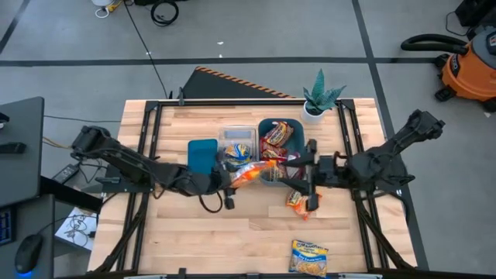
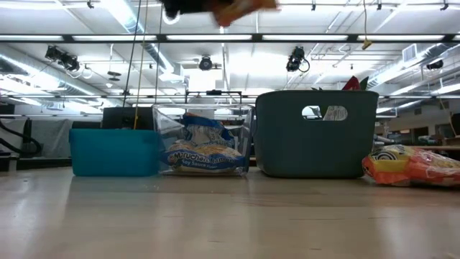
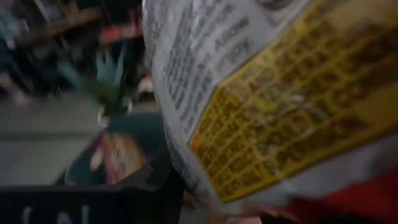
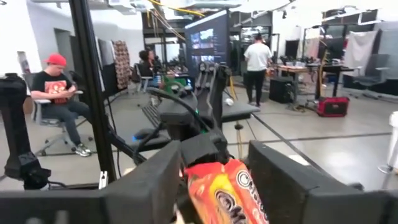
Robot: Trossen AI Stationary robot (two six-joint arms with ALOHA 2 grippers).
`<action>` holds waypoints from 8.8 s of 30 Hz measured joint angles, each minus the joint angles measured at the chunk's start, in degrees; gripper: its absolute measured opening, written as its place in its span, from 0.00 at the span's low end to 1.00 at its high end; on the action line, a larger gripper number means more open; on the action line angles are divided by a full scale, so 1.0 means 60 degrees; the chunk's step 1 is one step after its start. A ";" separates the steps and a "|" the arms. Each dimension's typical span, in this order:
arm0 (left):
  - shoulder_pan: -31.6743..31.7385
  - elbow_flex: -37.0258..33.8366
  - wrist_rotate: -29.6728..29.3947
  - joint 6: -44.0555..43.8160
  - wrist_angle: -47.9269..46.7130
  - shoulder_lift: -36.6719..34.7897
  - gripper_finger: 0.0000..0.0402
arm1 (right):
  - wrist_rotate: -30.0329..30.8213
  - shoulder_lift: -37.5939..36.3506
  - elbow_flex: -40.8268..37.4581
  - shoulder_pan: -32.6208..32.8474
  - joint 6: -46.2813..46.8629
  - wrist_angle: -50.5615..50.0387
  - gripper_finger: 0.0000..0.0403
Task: Sort Maruchan noodles
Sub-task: Put the orange noodle pack into the left blue bin
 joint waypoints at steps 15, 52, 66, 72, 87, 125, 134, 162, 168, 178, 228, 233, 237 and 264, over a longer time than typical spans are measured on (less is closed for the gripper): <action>0.0702 0.0001 0.0380 -0.6324 -1.0109 -0.3115 0.40 | 0.1943 -0.0600 0.0000 0.1592 0.2071 -0.3172 0.59; 0.4249 -0.1414 0.5932 -0.6104 -1.0938 -0.3955 0.63 | 0.1335 -0.0324 -0.0007 0.1598 0.4134 -0.4701 0.59; 0.2361 0.1137 0.4135 -0.5032 -0.9852 -0.3524 0.58 | -0.2569 0.1159 -0.0007 0.1112 0.8933 -0.9146 0.59; 0.1284 0.1134 0.4008 -0.4876 -0.8273 -0.2677 0.57 | -0.3323 0.2253 -0.0007 0.1428 0.9808 -1.0300 0.58; 0.0747 0.1123 0.3862 -0.4927 -0.8040 -0.2401 0.57 | -0.4379 0.4382 -0.0005 0.1685 1.1408 -1.1177 0.49; 0.0750 0.1123 0.3684 -0.4905 -0.8096 -0.2408 0.57 | -0.0834 0.7734 0.1395 0.2906 0.9910 -1.1865 0.33; 0.0750 0.1123 0.3684 -0.4895 -0.8089 -0.2408 0.57 | -0.1113 0.7560 0.1384 0.2689 0.9833 -1.2453 0.02; 0.0113 0.1126 0.3928 -0.0526 -0.2033 0.1841 0.70 | -0.0509 0.2248 0.1384 0.1811 0.5061 -0.9171 0.01; 0.0135 0.1126 0.4096 -0.0483 -0.0899 0.2322 0.78 | -0.0813 0.2252 0.1384 0.1370 0.3761 -0.8063 0.01; 0.0138 0.1123 0.5185 -0.0424 0.0274 0.2765 0.78 | -0.0964 0.2263 0.1384 0.0747 0.2853 -0.7045 0.01; 0.0190 0.1119 0.4299 -0.0688 -0.0511 0.2245 0.31 | -0.2093 0.1947 0.1388 0.0448 0.3252 -0.5704 0.22; 0.0117 0.1123 0.4296 -0.0931 -0.2625 0.1239 0.31 | -0.1810 0.1410 0.1388 0.0663 0.3428 -0.6036 0.34; 0.0082 0.1126 0.3669 -0.1365 -0.4893 0.0375 0.31 | -0.1163 0.1023 0.1402 0.0978 0.3856 -0.6466 0.39; 0.0138 -0.1469 -0.2735 -0.6406 -1.1711 -0.1228 0.31 | 0.0035 0.1647 0.1395 0.1852 0.4458 -0.6875 0.39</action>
